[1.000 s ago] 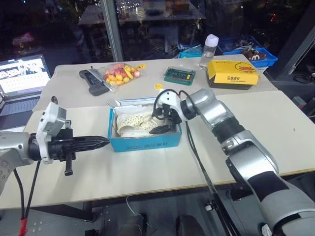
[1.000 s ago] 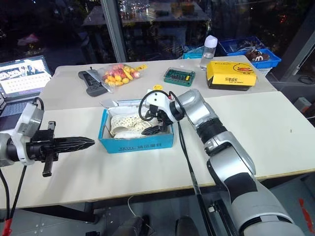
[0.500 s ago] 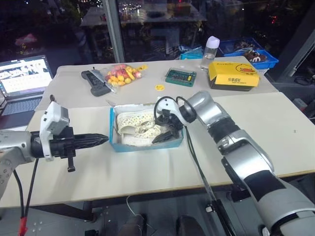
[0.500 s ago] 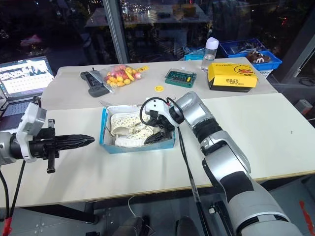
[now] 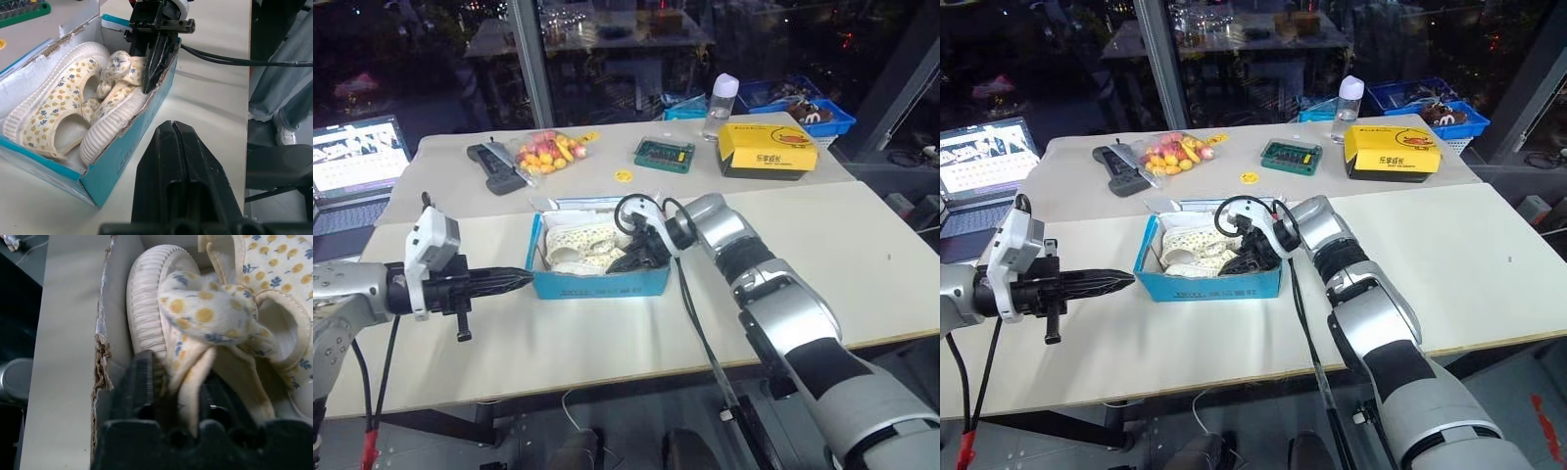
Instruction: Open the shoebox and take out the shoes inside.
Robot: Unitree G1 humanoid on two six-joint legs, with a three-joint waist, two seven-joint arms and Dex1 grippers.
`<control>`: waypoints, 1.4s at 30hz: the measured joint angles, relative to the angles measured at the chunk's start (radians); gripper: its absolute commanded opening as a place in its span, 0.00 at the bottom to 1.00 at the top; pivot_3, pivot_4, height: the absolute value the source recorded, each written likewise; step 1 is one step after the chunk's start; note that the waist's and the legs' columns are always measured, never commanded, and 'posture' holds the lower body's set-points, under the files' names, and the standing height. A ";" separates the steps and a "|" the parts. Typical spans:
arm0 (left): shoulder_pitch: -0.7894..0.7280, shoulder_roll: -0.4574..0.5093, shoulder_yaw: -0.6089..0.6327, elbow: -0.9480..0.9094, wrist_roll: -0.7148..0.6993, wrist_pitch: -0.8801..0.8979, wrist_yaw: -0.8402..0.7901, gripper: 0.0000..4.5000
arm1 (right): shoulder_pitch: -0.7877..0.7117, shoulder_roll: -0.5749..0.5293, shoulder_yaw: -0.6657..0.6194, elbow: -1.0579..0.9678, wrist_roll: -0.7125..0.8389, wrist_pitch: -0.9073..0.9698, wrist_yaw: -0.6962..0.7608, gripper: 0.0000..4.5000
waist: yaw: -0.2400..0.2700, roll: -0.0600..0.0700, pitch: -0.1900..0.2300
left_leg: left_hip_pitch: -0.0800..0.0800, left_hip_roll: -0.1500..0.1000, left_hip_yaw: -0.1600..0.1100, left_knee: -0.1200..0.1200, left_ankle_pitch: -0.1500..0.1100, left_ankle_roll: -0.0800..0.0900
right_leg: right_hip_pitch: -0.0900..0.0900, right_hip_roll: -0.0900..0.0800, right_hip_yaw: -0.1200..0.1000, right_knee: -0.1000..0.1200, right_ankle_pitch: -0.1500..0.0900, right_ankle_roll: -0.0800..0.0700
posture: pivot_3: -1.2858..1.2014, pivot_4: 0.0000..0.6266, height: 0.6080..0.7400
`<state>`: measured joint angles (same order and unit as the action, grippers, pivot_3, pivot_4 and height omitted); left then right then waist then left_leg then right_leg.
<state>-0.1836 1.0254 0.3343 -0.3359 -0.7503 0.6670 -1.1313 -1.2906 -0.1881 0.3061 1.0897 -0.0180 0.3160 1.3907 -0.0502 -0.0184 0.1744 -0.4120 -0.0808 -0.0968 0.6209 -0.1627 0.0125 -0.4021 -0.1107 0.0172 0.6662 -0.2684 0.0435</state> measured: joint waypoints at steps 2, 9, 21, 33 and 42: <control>0.000 -0.002 0.000 0.000 0.001 -0.006 0.000 0.00 | -0.002 0.004 -0.012 0.009 0.000 0.000 -0.010 0.17 | 0.001 0.000 0.000 | 0.000 0.002 0.000 0.000 0.001 -0.001 | 0.000 0.002 0.000 0.000 0.001 -0.001 | 0.52 0.24 0.87; 0.000 -0.006 -0.001 0.002 0.003 -0.010 -0.001 0.00 | -0.040 -0.009 -0.112 0.040 0.032 0.034 -0.066 0.17 | 0.006 0.001 0.002 | -0.006 0.006 0.000 -0.001 0.004 -0.003 | -0.004 0.006 -0.001 0.000 0.003 -0.005 | 0.52 0.24 0.87; -0.003 -0.009 -0.005 0.014 0.007 -0.011 -0.006 0.00 | -0.099 -0.067 -0.229 -0.061 0.117 0.129 -0.084 0.17 | -0.009 0.000 0.002 | -0.025 0.007 0.003 -0.003 0.005 -0.003 | -0.023 0.006 0.000 0.000 0.004 -0.006 | 0.52 0.24 0.87; -0.012 -0.010 -0.010 0.025 0.017 -0.012 -0.018 0.00 | 0.126 -0.110 -0.154 -0.576 0.158 0.254 -0.069 0.17 | -0.012 0.000 0.003 | -0.025 0.008 0.004 -0.001 0.005 -0.003 | -0.023 0.006 -0.001 0.002 0.004 -0.006 | 0.52 0.24 0.87; -0.013 -0.010 -0.011 0.025 0.017 -0.012 -0.019 0.00 | 0.213 -0.132 -0.111 -0.713 0.019 0.087 -0.387 0.17 | -0.002 0.000 0.003 | -0.024 0.008 0.004 0.005 0.005 -0.003 | -0.022 0.007 -0.001 0.007 0.004 -0.006 | 0.52 0.24 0.87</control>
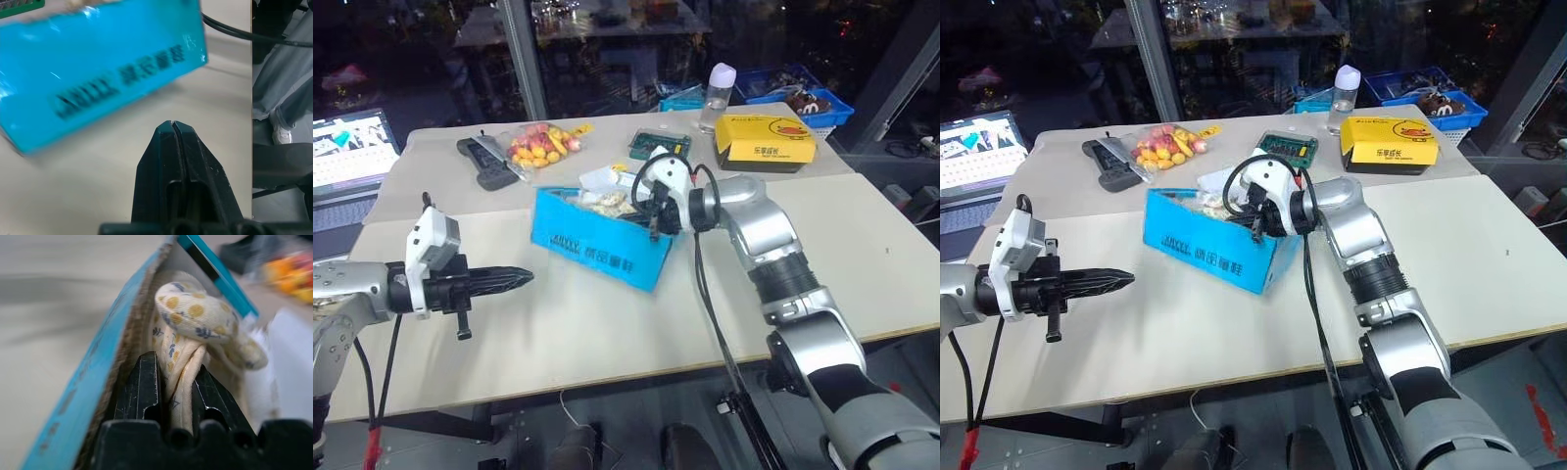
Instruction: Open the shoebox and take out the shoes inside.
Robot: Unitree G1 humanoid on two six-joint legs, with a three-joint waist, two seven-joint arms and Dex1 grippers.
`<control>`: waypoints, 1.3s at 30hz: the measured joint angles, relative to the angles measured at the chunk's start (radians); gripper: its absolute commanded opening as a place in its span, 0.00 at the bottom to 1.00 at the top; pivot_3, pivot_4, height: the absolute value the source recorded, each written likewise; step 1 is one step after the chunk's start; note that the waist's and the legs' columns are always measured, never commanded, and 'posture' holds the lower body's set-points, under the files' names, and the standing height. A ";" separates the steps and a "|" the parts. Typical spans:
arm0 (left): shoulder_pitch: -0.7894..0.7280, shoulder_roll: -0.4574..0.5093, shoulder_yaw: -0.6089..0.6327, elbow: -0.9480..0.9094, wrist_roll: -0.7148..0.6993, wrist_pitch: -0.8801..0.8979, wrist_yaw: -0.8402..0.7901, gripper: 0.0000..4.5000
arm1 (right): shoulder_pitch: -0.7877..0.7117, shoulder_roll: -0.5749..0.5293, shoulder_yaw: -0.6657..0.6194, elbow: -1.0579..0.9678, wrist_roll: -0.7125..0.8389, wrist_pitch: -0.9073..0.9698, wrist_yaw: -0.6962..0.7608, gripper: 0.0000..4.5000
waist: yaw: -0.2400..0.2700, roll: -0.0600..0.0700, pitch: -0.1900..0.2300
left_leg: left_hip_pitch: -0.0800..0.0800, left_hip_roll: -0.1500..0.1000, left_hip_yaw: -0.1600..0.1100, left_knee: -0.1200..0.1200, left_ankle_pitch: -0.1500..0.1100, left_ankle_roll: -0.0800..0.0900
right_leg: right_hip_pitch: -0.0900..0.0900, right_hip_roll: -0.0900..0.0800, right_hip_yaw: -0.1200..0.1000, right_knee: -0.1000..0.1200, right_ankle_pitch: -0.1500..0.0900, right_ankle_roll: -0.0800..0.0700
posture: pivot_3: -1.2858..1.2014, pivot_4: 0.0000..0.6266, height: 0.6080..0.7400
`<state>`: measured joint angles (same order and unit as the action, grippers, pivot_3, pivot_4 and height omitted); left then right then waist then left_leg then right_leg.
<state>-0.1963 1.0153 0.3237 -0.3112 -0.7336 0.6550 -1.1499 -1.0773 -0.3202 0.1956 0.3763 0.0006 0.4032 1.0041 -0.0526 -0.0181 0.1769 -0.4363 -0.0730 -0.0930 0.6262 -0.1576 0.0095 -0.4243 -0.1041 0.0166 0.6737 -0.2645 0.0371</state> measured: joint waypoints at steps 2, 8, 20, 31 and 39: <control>0.000 0.000 0.000 -0.001 0.000 0.000 0.000 0.00 | 0.007 -0.006 0.002 -0.010 -0.037 -0.031 -0.072 0.17 | 0.005 0.000 0.000 | 0.000 0.000 0.000 0.000 0.000 0.000 | 0.000 0.000 0.000 0.000 0.000 0.000 | 0.52 0.24 0.87; 0.000 0.000 -0.001 -0.004 -0.001 0.000 0.000 0.00 | 0.119 -0.033 0.017 -0.221 -0.063 -0.012 -0.154 0.17 | 0.010 0.000 0.000 | -0.001 0.000 0.000 0.000 0.000 0.000 | 0.000 0.000 0.000 -0.001 0.000 0.000 | 0.52 0.24 0.87; -0.027 0.000 -0.033 -0.003 -0.001 0.002 -0.001 0.00 | 0.177 -0.124 0.224 -0.424 -0.254 -0.048 -0.203 0.17 | 0.008 0.000 0.000 | 0.002 0.002 0.001 0.002 0.000 0.000 | 0.001 0.002 0.000 0.002 0.000 0.000 | 0.52 0.24 0.87; -0.035 0.000 -0.042 -0.005 -0.001 0.003 0.001 0.00 | 0.141 -0.023 0.158 -0.378 -0.299 0.020 -0.338 0.17 | 0.003 -0.001 0.000 | 0.002 0.002 0.002 0.002 0.000 0.000 | 0.000 0.004 0.003 0.003 0.000 -0.001 | 0.52 0.24 0.87; -0.035 -0.001 -0.045 -0.003 0.000 0.003 0.001 0.00 | 0.114 0.064 0.058 -0.449 -0.142 0.210 -0.310 0.17 | 0.008 -0.001 0.000 | 0.003 0.003 0.002 0.002 0.000 0.000 | 0.001 0.005 0.004 0.005 0.001 -0.001 | 0.52 0.24 0.87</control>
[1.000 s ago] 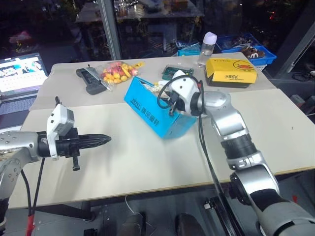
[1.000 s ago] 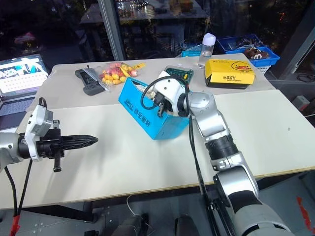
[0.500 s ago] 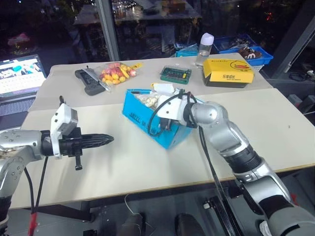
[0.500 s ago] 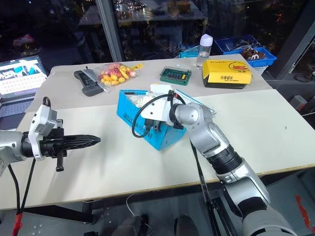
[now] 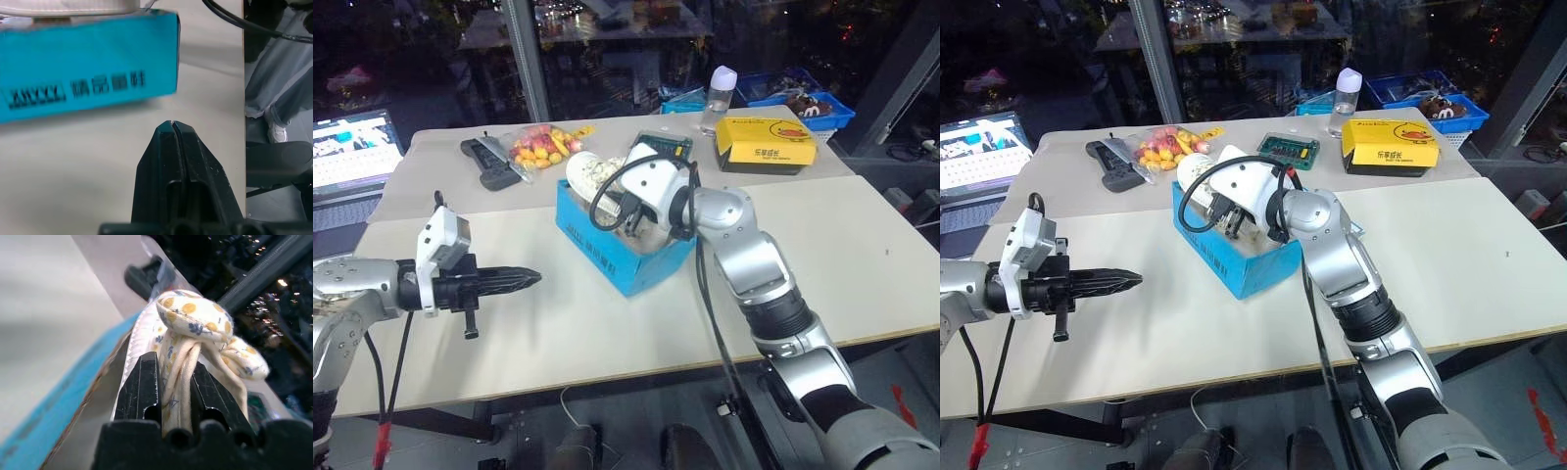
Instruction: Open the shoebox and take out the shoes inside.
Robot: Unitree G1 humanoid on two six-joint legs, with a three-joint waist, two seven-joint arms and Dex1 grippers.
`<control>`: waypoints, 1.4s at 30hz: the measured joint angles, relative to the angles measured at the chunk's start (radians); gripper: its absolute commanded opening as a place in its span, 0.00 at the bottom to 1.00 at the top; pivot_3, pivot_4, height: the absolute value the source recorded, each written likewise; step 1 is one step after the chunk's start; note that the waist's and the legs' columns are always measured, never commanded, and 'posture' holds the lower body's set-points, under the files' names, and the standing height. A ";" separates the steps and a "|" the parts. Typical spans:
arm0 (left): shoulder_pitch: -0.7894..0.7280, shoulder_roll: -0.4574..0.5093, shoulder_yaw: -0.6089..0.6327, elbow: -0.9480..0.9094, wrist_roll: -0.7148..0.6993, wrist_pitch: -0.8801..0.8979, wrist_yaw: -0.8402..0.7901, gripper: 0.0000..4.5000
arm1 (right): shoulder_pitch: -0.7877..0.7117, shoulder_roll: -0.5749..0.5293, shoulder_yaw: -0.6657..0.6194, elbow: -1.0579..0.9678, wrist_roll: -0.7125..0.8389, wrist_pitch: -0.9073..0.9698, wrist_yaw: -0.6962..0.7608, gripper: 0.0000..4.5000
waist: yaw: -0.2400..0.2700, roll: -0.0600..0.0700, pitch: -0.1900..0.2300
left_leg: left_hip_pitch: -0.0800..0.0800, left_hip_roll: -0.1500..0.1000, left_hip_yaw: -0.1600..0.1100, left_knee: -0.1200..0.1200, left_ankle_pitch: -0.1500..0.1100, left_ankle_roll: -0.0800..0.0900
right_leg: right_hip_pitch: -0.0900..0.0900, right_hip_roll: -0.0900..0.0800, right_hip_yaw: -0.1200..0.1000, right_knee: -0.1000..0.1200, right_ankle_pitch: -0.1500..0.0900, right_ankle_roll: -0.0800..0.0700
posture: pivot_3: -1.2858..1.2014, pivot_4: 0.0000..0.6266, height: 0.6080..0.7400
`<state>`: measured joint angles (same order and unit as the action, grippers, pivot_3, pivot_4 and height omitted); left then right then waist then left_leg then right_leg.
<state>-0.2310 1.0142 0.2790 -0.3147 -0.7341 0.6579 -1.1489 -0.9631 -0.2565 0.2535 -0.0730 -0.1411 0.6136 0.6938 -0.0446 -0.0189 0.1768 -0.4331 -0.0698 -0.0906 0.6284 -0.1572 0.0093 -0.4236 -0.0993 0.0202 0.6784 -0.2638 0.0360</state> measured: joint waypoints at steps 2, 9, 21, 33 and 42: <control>0.000 0.000 -0.001 0.000 0.000 0.000 0.000 0.00 | -0.040 0.017 -0.058 0.017 0.032 0.066 -0.032 0.17 | 0.002 0.000 0.000 | 0.000 0.000 0.000 0.000 0.000 0.000 | 0.000 0.000 0.000 0.000 0.000 0.000 | 0.52 0.24 0.87; 0.000 -0.001 -0.001 0.000 0.000 0.000 0.001 0.00 | -0.079 0.006 -0.267 0.033 0.155 0.226 -0.118 0.17 | 0.004 0.000 0.000 | 0.000 0.000 0.000 -0.001 0.000 0.000 | 0.000 0.000 0.000 0.000 0.000 -0.001 | 0.52 0.24 0.87; -0.003 -0.014 -0.021 -0.001 0.006 -0.001 0.003 0.00 | 0.231 -0.447 -0.291 0.136 -0.035 0.272 -0.285 0.17 | 0.022 -0.001 0.000 | 0.000 0.000 0.008 -0.002 -0.001 0.002 | 0.001 -0.003 0.002 -0.004 0.000 0.000 | 0.52 0.24 0.87; -0.031 -0.024 -0.047 0.006 0.011 -0.003 -0.002 0.00 | 0.355 -0.347 -0.324 0.102 0.013 0.387 -0.323 0.64 | -0.019 -0.001 0.000 | 0.005 0.006 0.013 0.000 -0.002 0.003 | 0.003 0.005 0.011 -0.001 0.001 0.000 | 0.52 0.24 0.87; -0.042 -0.025 -0.055 0.015 0.022 -0.003 -0.004 0.00 | 0.053 -0.528 -0.212 -0.233 0.206 0.557 -0.032 0.71 | -0.022 0.003 0.004 | 0.005 0.012 0.015 -0.001 -0.003 0.005 | 0.002 0.009 0.011 -0.004 0.001 0.001 | 0.52 0.24 0.87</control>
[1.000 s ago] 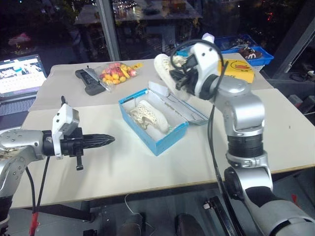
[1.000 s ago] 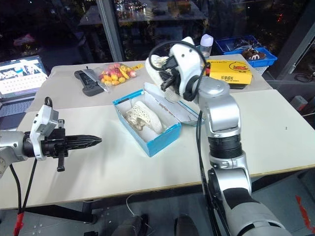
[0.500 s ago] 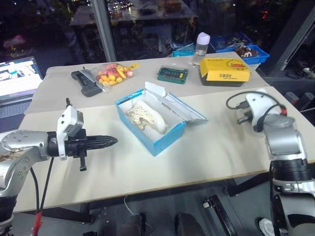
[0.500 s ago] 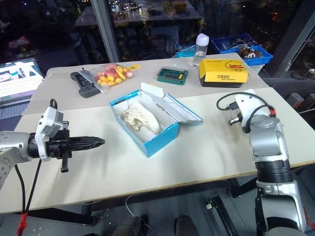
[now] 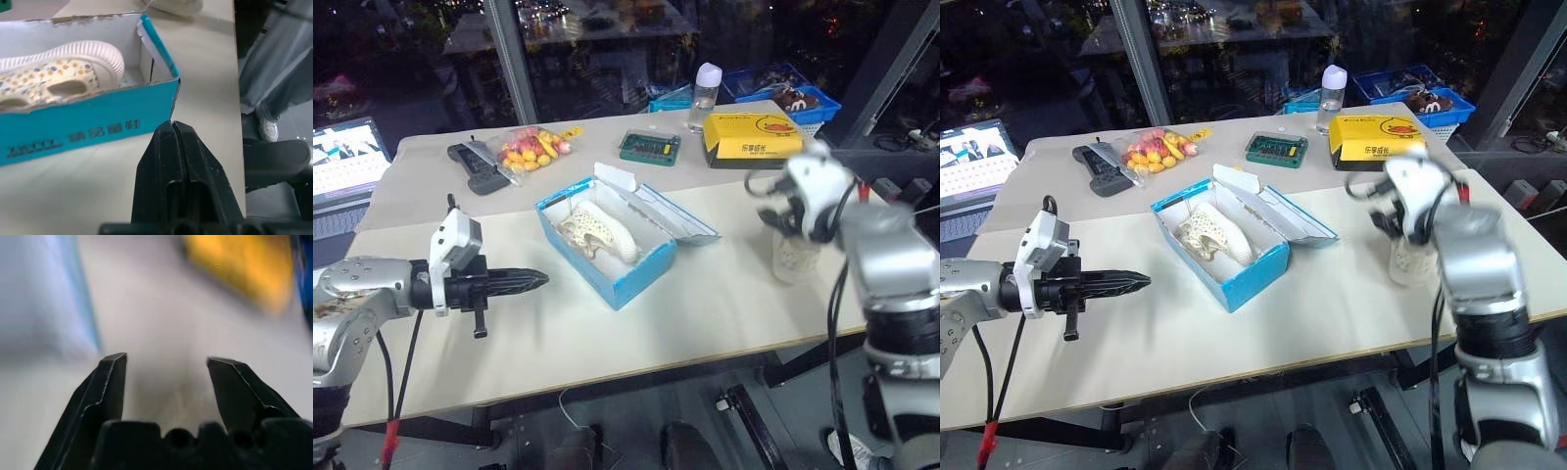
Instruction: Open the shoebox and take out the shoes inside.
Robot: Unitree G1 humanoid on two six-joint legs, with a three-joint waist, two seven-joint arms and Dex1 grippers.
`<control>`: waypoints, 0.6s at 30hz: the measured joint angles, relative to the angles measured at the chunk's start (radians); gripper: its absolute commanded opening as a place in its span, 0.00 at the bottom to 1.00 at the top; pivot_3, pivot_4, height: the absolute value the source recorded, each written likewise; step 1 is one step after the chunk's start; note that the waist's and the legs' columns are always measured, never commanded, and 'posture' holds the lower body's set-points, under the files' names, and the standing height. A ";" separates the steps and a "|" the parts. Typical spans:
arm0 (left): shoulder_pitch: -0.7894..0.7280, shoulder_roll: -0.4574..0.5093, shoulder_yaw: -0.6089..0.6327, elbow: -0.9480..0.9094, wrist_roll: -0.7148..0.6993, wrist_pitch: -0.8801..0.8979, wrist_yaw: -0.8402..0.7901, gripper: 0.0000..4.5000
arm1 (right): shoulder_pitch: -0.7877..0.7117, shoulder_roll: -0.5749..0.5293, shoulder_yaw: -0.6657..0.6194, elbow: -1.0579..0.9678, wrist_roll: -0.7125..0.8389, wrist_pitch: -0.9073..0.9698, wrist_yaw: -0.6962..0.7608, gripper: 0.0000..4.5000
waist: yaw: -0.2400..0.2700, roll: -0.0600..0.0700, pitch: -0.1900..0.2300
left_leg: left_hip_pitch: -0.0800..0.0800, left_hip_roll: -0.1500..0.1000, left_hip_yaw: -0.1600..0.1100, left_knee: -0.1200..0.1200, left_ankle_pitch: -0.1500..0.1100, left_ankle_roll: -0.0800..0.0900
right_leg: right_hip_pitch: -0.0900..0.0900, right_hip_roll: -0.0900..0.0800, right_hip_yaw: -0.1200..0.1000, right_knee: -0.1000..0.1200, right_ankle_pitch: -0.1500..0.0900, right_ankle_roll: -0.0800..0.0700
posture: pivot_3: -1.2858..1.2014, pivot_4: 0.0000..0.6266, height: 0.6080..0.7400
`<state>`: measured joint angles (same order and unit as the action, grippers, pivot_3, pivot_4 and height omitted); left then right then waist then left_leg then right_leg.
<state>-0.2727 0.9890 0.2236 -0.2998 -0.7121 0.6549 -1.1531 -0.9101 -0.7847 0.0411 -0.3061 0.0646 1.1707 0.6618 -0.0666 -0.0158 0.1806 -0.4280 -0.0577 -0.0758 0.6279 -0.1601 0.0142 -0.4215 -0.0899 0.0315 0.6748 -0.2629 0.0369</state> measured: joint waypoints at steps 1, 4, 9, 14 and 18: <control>0.000 0.000 0.000 0.000 0.000 0.000 0.000 0.00 | -0.052 -0.027 0.031 -0.056 0.033 0.036 0.043 0.71 | 0.003 -0.002 -0.001 | 0.000 0.001 0.000 0.000 -0.001 0.001 | 0.001 0.001 -0.001 -0.002 0.000 0.000 | 0.52 0.24 0.87; -0.001 0.000 -0.003 0.001 0.000 0.000 0.001 0.00 | -0.127 0.044 0.115 -0.066 0.082 0.074 0.074 0.71 | 0.003 -0.007 -0.004 | 0.002 0.001 0.001 0.000 -0.001 0.001 | 0.002 0.000 0.000 -0.004 0.002 -0.002 | 0.52 0.24 0.87; -0.011 -0.010 -0.009 0.001 0.000 0.000 0.004 0.00 | -0.211 0.384 0.210 0.204 0.085 -0.073 -0.014 0.71 | -0.002 -0.008 -0.004 | 0.004 0.001 0.003 0.000 -0.001 0.000 | 0.001 0.000 0.004 -0.002 0.005 -0.003 | 0.52 0.24 0.87; -0.012 -0.015 -0.009 -0.002 0.001 0.001 0.010 0.00 | -0.217 0.503 0.305 0.570 0.026 -0.305 -0.036 0.71 | 0.022 -0.008 -0.004 | 0.002 -0.003 0.003 0.000 -0.001 0.000 | 0.000 -0.002 0.004 -0.003 0.005 -0.003 | 0.52 0.24 0.87; 0.012 -0.015 -0.002 -0.010 0.000 0.003 0.025 0.00 | -0.217 0.508 0.331 0.718 -0.012 -0.389 -0.015 0.71 | 0.025 -0.008 -0.004 | -0.001 -0.003 0.003 0.000 -0.001 0.000 | -0.002 -0.003 0.004 -0.005 0.005 -0.002 | 0.52 0.24 0.87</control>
<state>-0.2607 0.9738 0.2214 -0.3095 -0.7119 0.6582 -1.1283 -1.1274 -0.2766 0.3719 0.4118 0.0530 0.7819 0.6466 -0.0413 -0.0239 0.1767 -0.4290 -0.0611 -0.0731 0.6280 -0.1610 0.0140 -0.4232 -0.0925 0.0356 0.6701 -0.2574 0.0346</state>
